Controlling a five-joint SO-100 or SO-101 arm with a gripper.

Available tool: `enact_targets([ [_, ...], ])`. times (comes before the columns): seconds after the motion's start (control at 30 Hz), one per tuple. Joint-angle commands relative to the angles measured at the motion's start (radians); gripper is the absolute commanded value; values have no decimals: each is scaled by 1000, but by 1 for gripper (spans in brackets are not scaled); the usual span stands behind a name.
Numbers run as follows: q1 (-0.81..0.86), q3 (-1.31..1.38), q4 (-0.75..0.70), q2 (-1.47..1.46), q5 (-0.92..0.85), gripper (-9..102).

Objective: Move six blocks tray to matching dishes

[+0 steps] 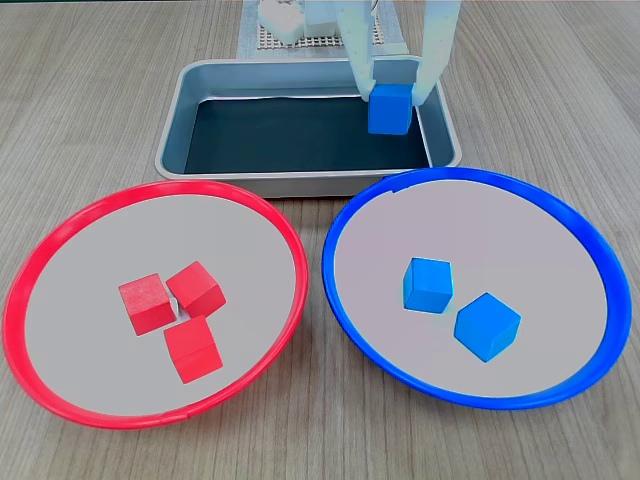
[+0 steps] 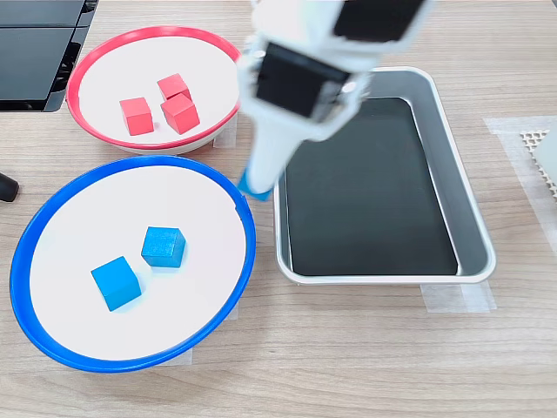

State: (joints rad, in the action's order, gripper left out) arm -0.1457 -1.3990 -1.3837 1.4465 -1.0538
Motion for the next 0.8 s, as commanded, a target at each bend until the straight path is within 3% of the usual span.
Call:
enact_targets([
  [0.0,-37,81,367,-64,179,0],
  [0.17,-83,153,517,-187,339,0],
  [0.47,-69,-32,552,-80,482,16],
  [0.53,-60,-121,555,-3,476,13],
  [0.57,-54,-172,558,58,466,0],
  [0.6,-41,-204,546,104,495,0],
  [0.77,97,-472,609,439,985,0],
])
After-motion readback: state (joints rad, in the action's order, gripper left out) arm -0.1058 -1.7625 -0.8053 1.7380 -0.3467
